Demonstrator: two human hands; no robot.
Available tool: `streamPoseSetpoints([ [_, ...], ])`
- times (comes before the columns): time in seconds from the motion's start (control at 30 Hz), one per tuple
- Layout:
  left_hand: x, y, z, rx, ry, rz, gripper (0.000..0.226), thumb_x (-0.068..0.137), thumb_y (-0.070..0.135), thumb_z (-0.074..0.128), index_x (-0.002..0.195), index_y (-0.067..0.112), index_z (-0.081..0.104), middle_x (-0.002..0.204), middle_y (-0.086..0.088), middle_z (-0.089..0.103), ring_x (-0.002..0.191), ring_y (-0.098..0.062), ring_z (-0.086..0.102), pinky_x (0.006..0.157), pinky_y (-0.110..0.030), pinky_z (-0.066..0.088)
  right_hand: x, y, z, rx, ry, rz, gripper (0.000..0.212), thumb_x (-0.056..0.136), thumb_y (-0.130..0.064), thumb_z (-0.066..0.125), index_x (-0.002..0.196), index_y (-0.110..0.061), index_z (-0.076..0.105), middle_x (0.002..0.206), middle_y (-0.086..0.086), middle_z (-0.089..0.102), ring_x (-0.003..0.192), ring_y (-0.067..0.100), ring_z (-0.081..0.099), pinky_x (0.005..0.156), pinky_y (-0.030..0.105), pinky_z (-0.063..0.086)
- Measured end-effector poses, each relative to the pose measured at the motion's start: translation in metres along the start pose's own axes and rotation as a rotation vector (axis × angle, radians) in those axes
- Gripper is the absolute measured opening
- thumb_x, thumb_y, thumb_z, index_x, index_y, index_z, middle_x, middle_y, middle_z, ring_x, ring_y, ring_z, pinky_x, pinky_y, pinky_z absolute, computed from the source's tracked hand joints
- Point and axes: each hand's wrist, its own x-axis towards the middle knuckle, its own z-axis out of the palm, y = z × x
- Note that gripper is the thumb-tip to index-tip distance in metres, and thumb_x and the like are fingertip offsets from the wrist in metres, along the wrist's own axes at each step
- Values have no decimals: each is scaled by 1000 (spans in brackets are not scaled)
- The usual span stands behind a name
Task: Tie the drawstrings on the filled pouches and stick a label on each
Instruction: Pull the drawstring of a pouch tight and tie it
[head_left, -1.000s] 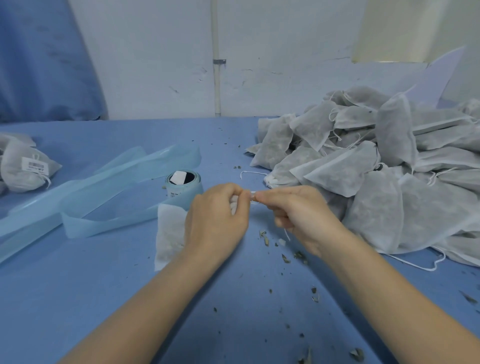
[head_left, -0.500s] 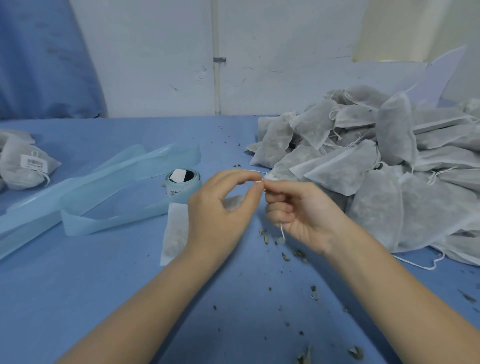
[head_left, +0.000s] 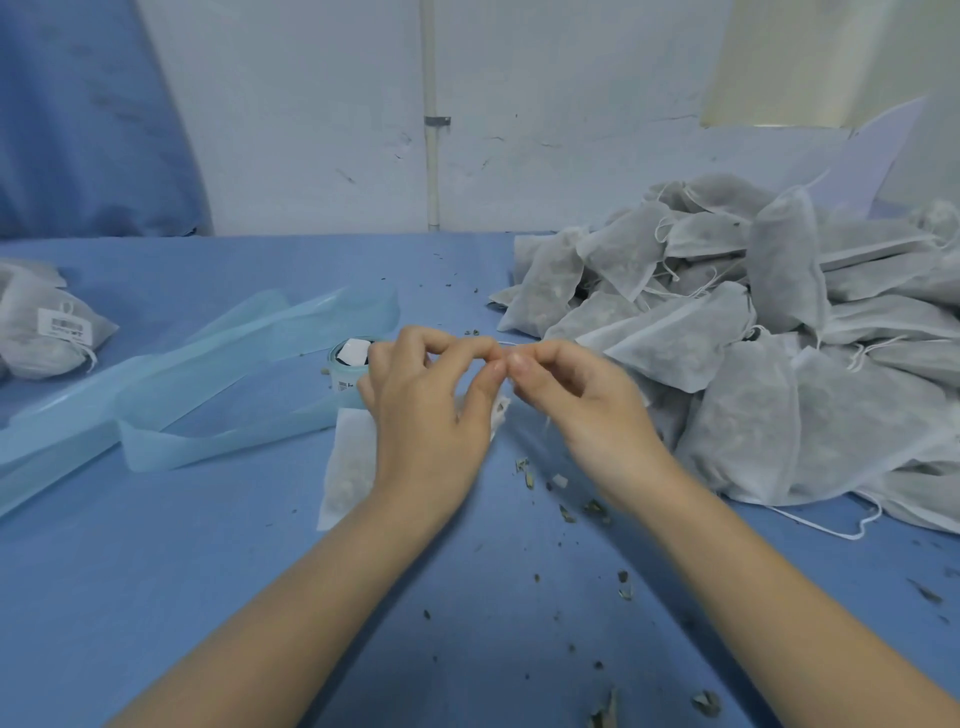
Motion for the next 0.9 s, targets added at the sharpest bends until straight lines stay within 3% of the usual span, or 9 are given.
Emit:
streamPoseSetpoints([
  [0.17, 3, 3, -1, -37, -7, -105, 9, 90, 26, 60, 87, 25, 68, 78, 16, 40, 91, -10, 32, 79, -23, 19, -1, -2, 11, 62, 26, 12, 12, 95, -21, 56, 84, -16, 56, 56, -11, 59, 60, 3, 59, 65, 19, 45],
  [0.27, 5, 2, -2, -8, 22, -123, 10, 90, 22, 59, 91, 20, 69, 76, 16, 37, 93, -15, 36, 77, -22, 17, 1, -1, 9, -54, 117, -12, 17, 90, -26, 64, 76, -22, 57, 47, -13, 46, 52, 8, 48, 63, 27, 40],
  [0.33, 8, 1, -3, 19, 36, -130, 11, 91, 19, 58, 93, 17, 69, 79, 14, 39, 95, -19, 38, 80, -24, 19, 3, -1, 7, -59, 157, -23, 18, 87, -27, 69, 72, -23, 60, 44, -15, 38, 49, 8, 37, 60, 30, 38],
  [0.47, 15, -5, -9, 27, 50, -161, 10, 91, 16, 59, 91, 16, 69, 89, 0, 49, 99, -27, 46, 92, -39, 33, 8, 0, 2, -72, 198, -59, 19, 80, -26, 76, 64, -29, 66, 42, -14, 30, 42, 4, 29, 48, 16, 29],
  [0.63, 12, -6, -6, -129, 7, -202, 9, 87, 25, 64, 84, 30, 58, 81, 10, 43, 80, 2, 44, 72, -5, 31, 12, 0, -2, -65, 288, -74, 21, 77, -27, 78, 61, -38, 72, 45, -13, 36, 50, 3, 35, 56, 19, 35],
  [0.67, 11, -6, -5, -179, -16, -251, 10, 85, 30, 65, 90, 30, 56, 83, 9, 44, 77, 2, 45, 70, -6, 33, 12, 0, -3, -14, 337, -58, 20, 77, -26, 79, 62, -37, 73, 48, -4, 40, 54, 6, 40, 59, 22, 37],
  [0.73, 7, -7, -1, -287, -103, -439, 37, 80, 49, 65, 107, 27, 52, 95, 8, 51, 82, -2, 51, 71, -13, 38, 14, 0, -6, 132, 447, -9, 15, 78, -23, 79, 66, -31, 74, 51, 11, 45, 57, 7, 45, 61, 21, 42],
  [0.83, 7, -5, 3, -491, -344, -759, 66, 69, 62, 67, 111, 12, 60, 105, 2, 66, 96, -16, 63, 89, -33, 48, 17, 0, -8, 318, 560, 32, 4, 79, -20, 77, 79, -22, 74, 44, -16, 49, 46, -2, 45, 61, 17, 42],
  [0.9, 7, -5, 6, -798, -454, -880, 45, 80, 45, 65, 98, 4, 69, 99, -9, 72, 93, -26, 69, 92, -40, 51, 16, 2, -8, 332, 577, 34, 4, 79, -21, 77, 79, -24, 74, 47, -16, 49, 47, -1, 45, 62, 19, 43],
])
